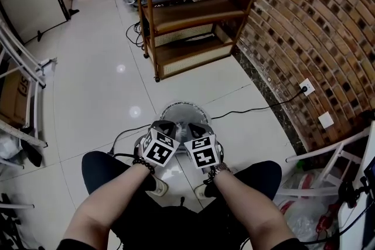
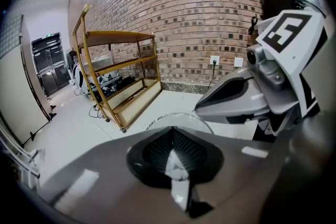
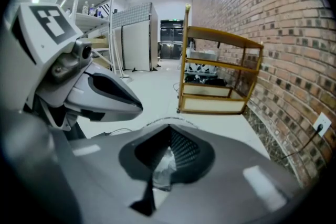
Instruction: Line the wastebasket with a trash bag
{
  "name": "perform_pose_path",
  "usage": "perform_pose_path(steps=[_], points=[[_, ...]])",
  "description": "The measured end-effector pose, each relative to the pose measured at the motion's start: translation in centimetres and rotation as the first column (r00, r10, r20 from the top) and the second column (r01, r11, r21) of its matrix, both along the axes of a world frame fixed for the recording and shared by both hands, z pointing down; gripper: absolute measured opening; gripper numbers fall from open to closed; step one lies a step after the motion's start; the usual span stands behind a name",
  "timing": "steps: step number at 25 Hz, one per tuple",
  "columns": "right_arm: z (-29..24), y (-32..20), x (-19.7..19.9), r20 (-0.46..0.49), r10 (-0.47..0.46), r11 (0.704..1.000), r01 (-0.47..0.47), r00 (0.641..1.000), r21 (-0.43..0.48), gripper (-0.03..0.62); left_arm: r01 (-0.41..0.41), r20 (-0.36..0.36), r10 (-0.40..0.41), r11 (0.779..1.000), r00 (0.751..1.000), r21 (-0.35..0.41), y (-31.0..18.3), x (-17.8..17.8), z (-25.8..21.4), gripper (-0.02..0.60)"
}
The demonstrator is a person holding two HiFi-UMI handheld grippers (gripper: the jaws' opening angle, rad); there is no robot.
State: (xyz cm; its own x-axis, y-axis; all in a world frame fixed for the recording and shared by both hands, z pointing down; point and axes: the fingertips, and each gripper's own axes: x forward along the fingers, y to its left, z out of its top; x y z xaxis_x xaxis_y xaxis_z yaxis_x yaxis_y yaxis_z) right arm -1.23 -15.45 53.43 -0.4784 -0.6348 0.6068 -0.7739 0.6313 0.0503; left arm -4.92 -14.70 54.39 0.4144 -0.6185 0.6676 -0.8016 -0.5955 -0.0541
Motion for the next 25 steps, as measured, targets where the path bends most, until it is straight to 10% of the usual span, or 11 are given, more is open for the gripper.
perform_pose_path(steps=[25], points=[[-1.4,-0.1,0.6,-0.034,-0.008,1.000,0.008,0.999,0.023,0.002,0.001,0.033,0.000,0.999,0.999,-0.033,0.2,0.0,-0.2,0.003]])
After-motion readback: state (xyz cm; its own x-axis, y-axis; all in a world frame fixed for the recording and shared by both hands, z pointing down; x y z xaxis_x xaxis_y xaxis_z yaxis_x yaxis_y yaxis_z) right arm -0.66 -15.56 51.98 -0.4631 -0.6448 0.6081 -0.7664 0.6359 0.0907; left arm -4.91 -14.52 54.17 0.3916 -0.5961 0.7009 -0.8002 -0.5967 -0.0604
